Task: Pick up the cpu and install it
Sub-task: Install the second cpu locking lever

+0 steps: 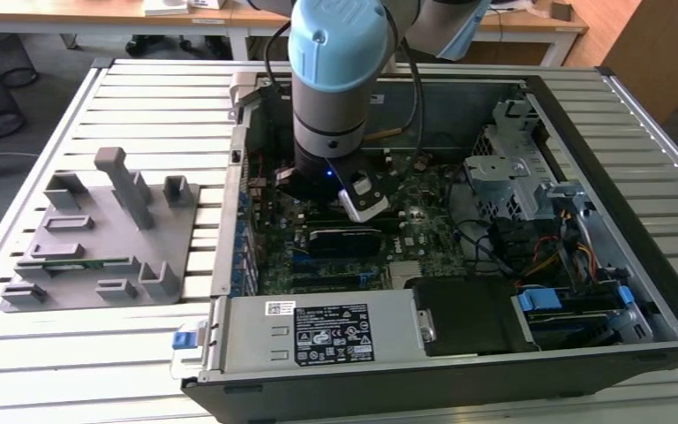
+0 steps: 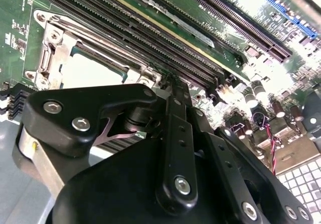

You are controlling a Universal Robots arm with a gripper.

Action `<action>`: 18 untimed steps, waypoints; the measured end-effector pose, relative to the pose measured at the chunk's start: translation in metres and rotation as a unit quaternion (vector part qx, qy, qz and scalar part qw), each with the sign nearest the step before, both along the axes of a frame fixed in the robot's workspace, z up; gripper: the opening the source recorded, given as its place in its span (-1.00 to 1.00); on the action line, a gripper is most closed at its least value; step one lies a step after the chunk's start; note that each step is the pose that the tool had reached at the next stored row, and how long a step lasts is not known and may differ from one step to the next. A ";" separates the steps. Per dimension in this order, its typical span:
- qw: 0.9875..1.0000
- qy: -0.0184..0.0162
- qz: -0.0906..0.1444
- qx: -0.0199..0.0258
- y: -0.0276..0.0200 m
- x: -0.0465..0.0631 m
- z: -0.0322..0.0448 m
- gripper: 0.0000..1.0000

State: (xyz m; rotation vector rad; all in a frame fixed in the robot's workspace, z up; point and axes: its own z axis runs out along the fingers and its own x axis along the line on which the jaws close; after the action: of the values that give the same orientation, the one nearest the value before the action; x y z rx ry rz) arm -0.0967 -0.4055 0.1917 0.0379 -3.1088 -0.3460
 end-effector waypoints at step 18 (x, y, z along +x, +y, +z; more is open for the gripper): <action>1.000 0.000 0.000 0.000 0.0000 0.000 0.0126 -0.79</action>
State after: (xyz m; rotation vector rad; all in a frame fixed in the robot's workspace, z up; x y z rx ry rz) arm -0.0968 -0.4055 0.2043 0.0372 -3.1090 -0.3460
